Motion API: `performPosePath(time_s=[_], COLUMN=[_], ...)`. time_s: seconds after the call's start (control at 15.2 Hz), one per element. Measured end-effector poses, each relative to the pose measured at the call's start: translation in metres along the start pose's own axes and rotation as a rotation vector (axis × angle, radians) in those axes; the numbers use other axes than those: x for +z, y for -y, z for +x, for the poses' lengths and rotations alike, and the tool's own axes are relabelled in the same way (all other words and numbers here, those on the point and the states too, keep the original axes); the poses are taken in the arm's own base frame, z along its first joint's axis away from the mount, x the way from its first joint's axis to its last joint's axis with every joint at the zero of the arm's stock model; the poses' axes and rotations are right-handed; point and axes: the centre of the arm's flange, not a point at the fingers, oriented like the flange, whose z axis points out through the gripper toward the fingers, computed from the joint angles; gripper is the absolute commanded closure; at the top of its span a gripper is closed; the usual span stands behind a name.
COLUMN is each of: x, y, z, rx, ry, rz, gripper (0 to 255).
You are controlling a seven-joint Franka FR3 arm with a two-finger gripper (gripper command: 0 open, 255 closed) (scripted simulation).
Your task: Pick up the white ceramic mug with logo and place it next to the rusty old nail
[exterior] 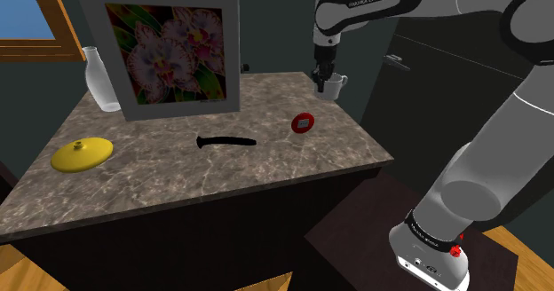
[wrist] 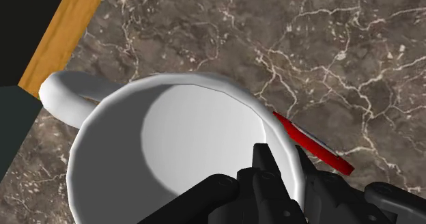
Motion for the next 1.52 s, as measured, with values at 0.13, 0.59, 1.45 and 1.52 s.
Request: performPosePath(time_s=[0.13,0.59,1.45,1.52], x=[-0.001,-0.008,0.013,0.019], y=[0.027,0.12,0.217,0.218], z=[-0.004,-0.018,-0.031,-0.03], rx=[0.0,0.0,0.002,0.002], ry=[0.0,-0.001,0.0,0.0], rz=[0.0,0.0,-0.001,-0.001], gripper=[255,255,255,255])
